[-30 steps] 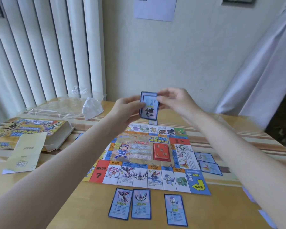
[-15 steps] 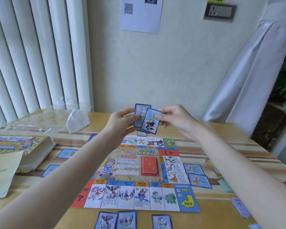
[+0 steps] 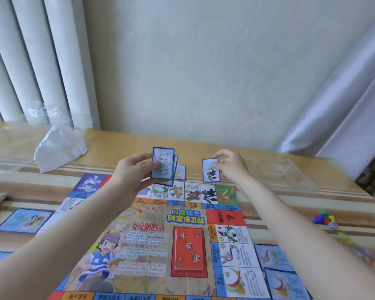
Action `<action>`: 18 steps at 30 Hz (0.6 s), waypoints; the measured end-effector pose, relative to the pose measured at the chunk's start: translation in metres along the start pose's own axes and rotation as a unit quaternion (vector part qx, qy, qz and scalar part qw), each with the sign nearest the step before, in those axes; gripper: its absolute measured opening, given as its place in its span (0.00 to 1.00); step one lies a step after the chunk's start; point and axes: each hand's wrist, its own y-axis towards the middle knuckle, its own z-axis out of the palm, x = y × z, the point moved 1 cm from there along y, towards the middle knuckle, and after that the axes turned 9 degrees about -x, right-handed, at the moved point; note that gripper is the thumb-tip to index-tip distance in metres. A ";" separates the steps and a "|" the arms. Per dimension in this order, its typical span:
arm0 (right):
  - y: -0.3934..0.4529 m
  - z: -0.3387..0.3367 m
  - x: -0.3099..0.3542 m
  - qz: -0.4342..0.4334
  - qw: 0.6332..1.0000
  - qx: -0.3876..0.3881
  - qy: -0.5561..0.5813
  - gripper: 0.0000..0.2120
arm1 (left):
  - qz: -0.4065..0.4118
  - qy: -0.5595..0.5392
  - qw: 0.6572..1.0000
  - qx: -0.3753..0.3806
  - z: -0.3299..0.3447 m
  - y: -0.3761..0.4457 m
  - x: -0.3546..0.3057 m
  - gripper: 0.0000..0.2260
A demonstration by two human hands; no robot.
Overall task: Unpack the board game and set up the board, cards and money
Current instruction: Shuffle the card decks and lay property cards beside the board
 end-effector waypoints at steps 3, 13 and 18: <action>0.010 0.014 -0.010 0.005 1.000 -0.005 0.003 0.06 | -0.004 -0.002 1.000 0.012 0.001 0.010 0.006 0.12; 0.012 0.028 -0.023 -0.040 0.996 -0.006 -0.078 0.08 | -0.026 -0.007 0.999 0.021 0.006 0.012 0.019 0.11; 0.007 0.027 -0.018 -0.102 0.982 -0.023 -0.156 0.09 | -0.049 -0.028 0.998 0.010 0.003 0.006 0.019 0.10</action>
